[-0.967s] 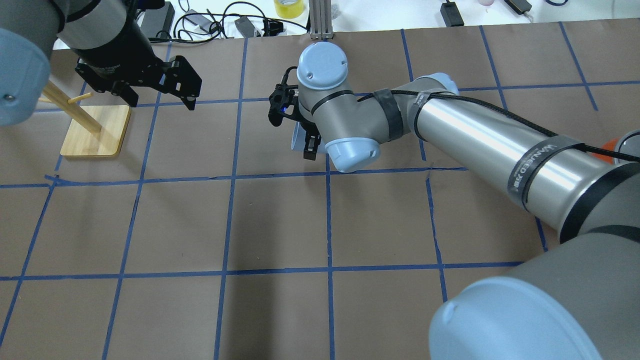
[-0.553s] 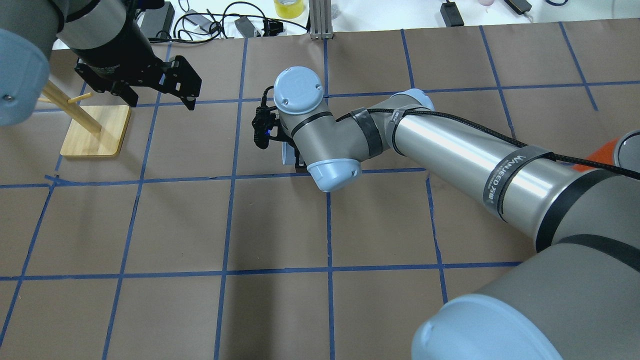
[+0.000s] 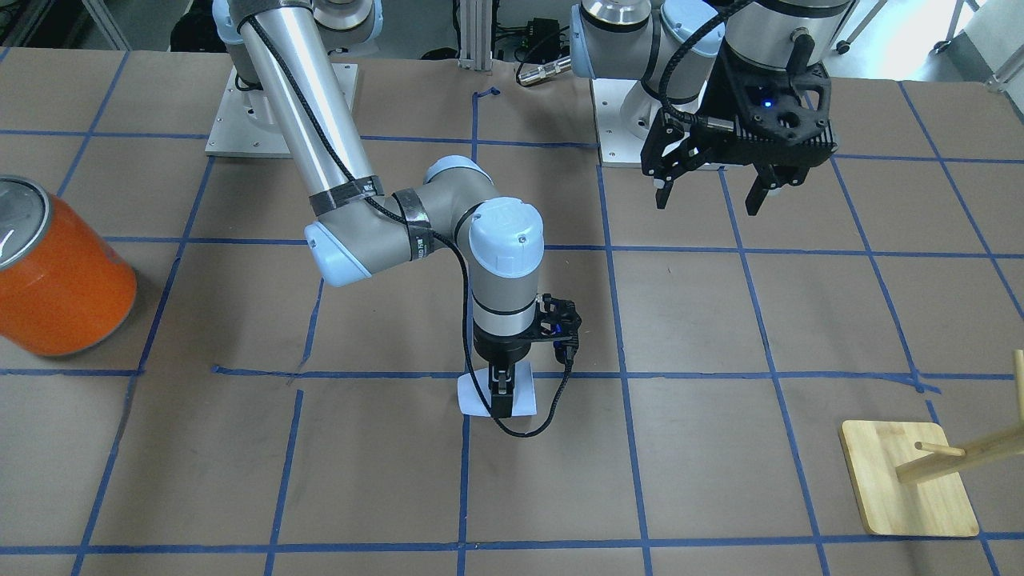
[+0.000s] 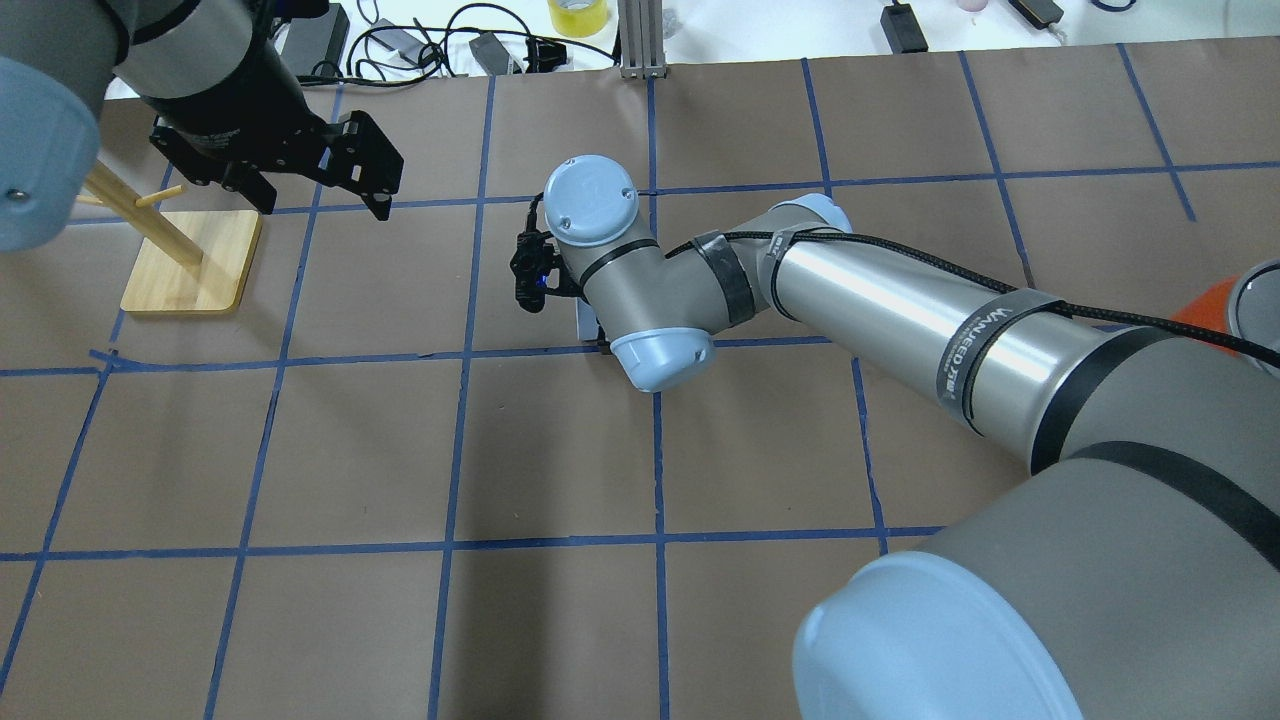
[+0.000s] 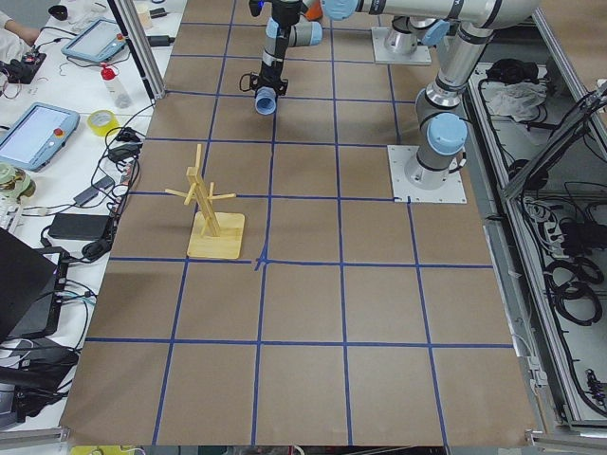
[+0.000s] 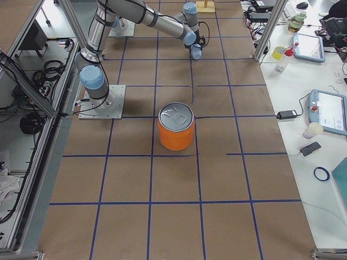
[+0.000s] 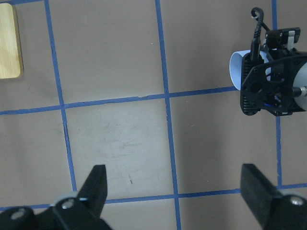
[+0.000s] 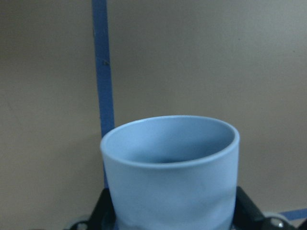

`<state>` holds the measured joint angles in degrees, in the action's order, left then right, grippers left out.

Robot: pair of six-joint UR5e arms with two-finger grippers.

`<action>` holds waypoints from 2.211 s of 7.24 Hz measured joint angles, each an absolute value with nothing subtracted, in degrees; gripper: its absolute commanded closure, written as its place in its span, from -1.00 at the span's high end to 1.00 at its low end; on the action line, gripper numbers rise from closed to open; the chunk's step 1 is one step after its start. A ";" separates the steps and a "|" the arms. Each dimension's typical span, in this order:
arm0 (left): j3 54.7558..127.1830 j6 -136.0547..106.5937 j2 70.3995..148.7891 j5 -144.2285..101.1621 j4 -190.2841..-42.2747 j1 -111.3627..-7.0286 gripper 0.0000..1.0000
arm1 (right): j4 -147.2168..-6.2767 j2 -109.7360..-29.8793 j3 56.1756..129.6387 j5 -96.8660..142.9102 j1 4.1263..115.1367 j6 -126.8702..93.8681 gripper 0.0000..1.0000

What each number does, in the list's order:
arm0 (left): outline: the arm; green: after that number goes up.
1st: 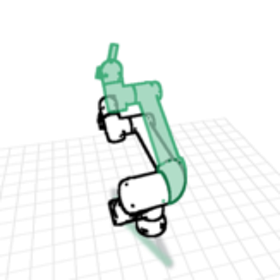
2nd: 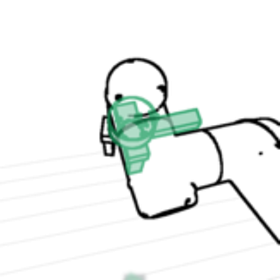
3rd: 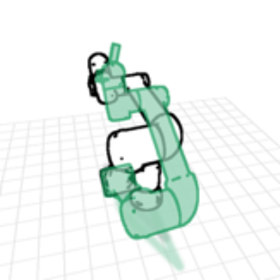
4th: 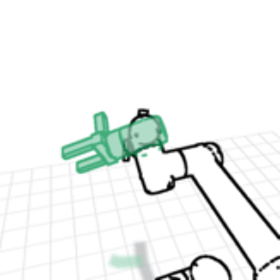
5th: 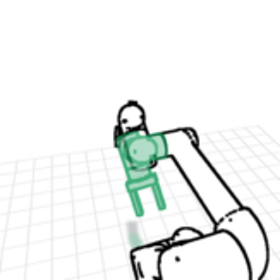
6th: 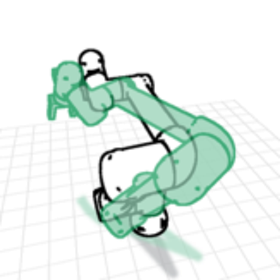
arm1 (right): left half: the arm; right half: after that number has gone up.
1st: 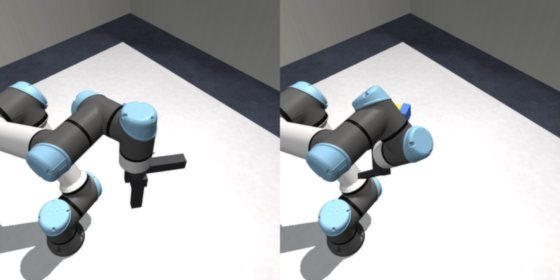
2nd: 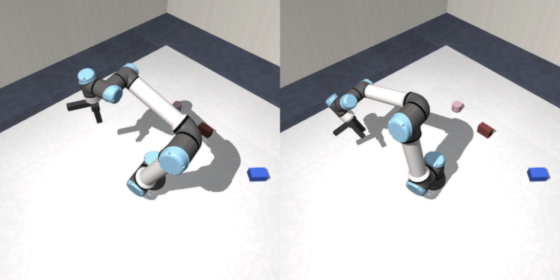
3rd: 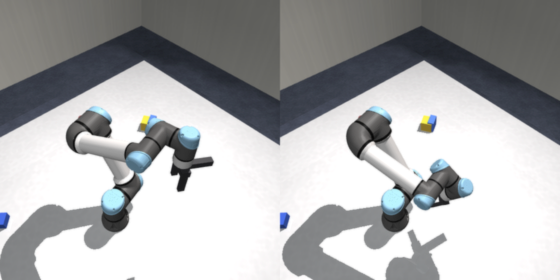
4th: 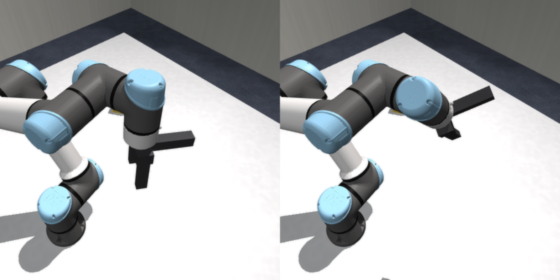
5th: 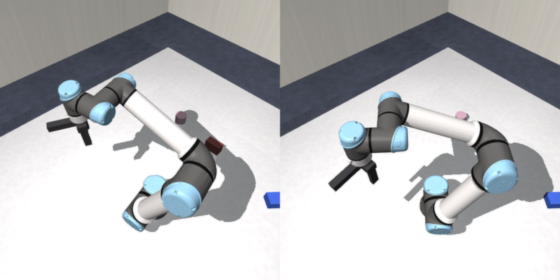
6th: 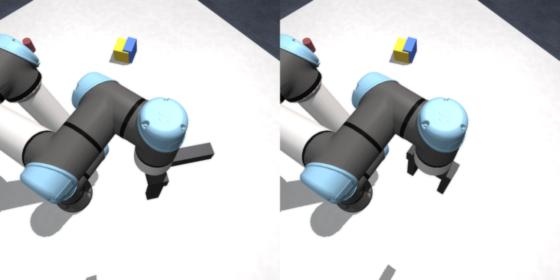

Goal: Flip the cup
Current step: 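Carry the cup toward the table center and tip it onto its side, then release the cup lying on its side and raise the right gripper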

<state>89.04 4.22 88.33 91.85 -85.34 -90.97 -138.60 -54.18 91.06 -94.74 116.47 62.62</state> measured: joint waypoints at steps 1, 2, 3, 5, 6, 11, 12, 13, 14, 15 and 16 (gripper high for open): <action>89.03 4.22 88.33 91.85 -85.36 -90.97 1.00 | -138.18 -54.32 90.98 -94.72 116.46 62.38 1.00; 89.03 4.22 88.33 91.85 -85.38 -90.97 1.00 | -137.97 -55.15 90.80 -94.60 116.45 62.23 1.00; 89.05 4.22 88.33 91.83 -85.36 -90.97 1.00 | -136.95 -56.90 90.88 -94.40 116.43 62.17 1.00; 89.48 4.45 88.00 91.71 -85.36 -90.86 1.00 | -131.05 -63.40 91.05 -94.42 115.80 61.19 1.00; 89.90 4.71 87.42 91.57 -85.37 -90.75 1.00 | -126.34 -68.16 91.13 -94.92 115.26 58.68 1.00; 91.70 5.26 90.32 80.25 -81.99 -87.18 1.00 | -102.71 -87.28 91.44 -98.18 110.17 43.22 1.00; 92.85 4.89 93.01 76.59 -79.86 -86.90 1.00 | -101.76 -88.38 91.29 -98.76 108.68 39.72 1.00; 94.40 4.26 96.05 72.64 -76.23 -86.80 1.00 | -101.34 -89.52 90.98 -99.03 106.43 36.67 1.00; 95.88 2.85 98.81 68.32 -72.86 -86.77 1.00 | -100.23 -91.41 90.88 -99.16 103.30 34.82 1.00; 96.98 1.22 101.36 63.71 -70.37 -86.73 1.00 | -97.70 -93.66 91.01 -99.02 99.91 32.29 1.00; 97.74 0.15 103.92 59.24 -68.67 -86.69 1.00 | -95.14 -95.54 91.23 -98.65 97.35 27.58 1.00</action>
<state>97.74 0.15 103.92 59.24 -68.67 -86.69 -95.14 -95.54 91.23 -98.65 97.35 27.58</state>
